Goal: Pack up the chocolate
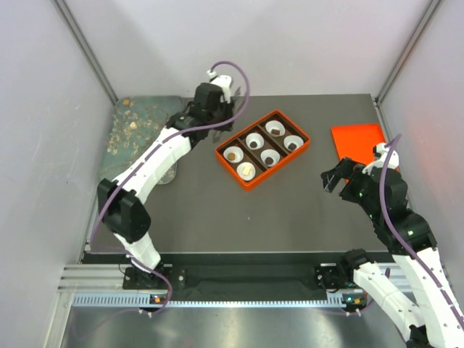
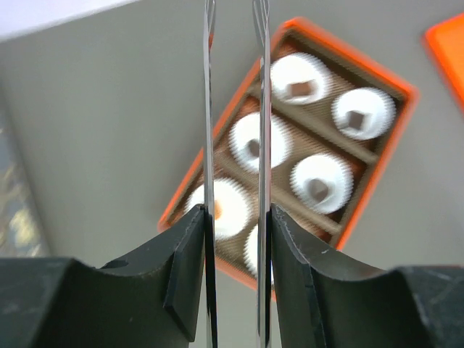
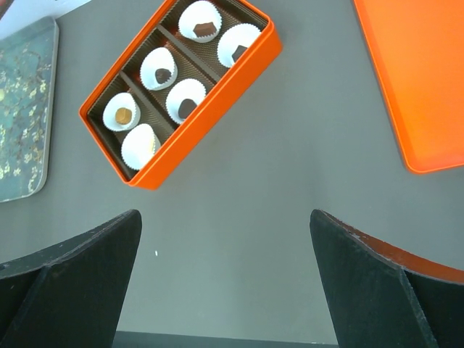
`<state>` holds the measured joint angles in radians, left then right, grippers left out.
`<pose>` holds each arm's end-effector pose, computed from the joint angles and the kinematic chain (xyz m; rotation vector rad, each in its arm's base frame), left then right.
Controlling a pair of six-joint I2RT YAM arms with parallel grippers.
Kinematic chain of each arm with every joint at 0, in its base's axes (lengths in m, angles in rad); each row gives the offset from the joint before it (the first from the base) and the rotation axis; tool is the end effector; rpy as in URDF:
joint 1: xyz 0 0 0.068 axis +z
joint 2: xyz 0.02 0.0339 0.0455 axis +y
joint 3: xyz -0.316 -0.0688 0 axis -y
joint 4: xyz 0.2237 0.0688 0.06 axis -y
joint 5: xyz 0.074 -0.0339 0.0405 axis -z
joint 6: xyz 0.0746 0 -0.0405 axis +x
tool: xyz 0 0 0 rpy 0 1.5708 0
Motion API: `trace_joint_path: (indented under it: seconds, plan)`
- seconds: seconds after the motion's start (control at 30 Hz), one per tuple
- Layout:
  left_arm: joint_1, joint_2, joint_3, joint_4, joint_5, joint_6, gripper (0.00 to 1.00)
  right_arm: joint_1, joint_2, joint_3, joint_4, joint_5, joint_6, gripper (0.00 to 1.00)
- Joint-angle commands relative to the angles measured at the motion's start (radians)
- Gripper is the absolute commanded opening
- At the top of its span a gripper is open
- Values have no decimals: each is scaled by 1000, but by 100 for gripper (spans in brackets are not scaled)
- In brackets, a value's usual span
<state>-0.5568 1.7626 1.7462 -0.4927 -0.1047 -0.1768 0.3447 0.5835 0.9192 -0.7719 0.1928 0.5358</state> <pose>0.3728 -0.2229 0.4078 0.3321 2.0681 -0.3384 0.0812 0.0140 0.3557 0.3157 1.9929 0.3707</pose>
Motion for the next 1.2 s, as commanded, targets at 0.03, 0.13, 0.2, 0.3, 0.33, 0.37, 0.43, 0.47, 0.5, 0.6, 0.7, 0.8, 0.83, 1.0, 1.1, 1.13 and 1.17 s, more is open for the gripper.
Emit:
trace_joint_path:
  seconds: [0.03,0.13,0.2,0.3,0.33,0.37,0.43,0.47,0.5,0.6,0.7,0.8,0.83,1.0,1.1,1.13,1.17]
  plan:
    - [109,-142,-174,23,-40,-56,43,10,-22,12,2,-19,10,100]
    - [178,-190,-278,51,-3,-81,44,8,-30,0,3,-30,12,100]
    - [207,-203,-336,83,20,-96,44,10,-36,-8,2,-36,13,100]
    - [248,-187,-378,114,43,-118,44,10,-40,-14,5,-47,15,100]
    - [250,-178,-384,120,37,-121,44,10,-43,-17,5,-50,15,100]
    - [251,-169,-393,128,34,-128,44,10,-47,-19,5,-50,15,100]
    - [252,-134,-401,141,31,-136,43,10,-48,-25,6,-52,15,100]
    - [252,-120,-407,143,28,-151,43,10,-51,-26,6,-53,15,100]
    - [252,-106,-410,143,25,-159,43,10,-53,-28,5,-52,15,100]
    - [252,-62,-431,147,14,-191,42,10,-54,-34,10,-53,12,100]
    - [252,-49,-476,169,4,-199,42,10,-53,-39,8,-56,7,100]
    - [252,-58,-508,169,-1,-208,42,10,-51,-40,10,-56,4,100]
    - [252,-66,-516,164,-3,-217,41,8,-51,-43,11,-58,1,100]
    - [238,-164,-606,145,-13,-263,40,10,-50,-60,28,-81,6,100]
    - [224,-262,-700,112,-45,-305,40,10,-45,-59,34,-95,4,100]
    - [222,-290,-759,108,-40,-326,41,10,-45,-54,34,-98,4,100]
    - [218,-351,-790,112,-23,-338,41,10,-48,-52,34,-101,3,100]
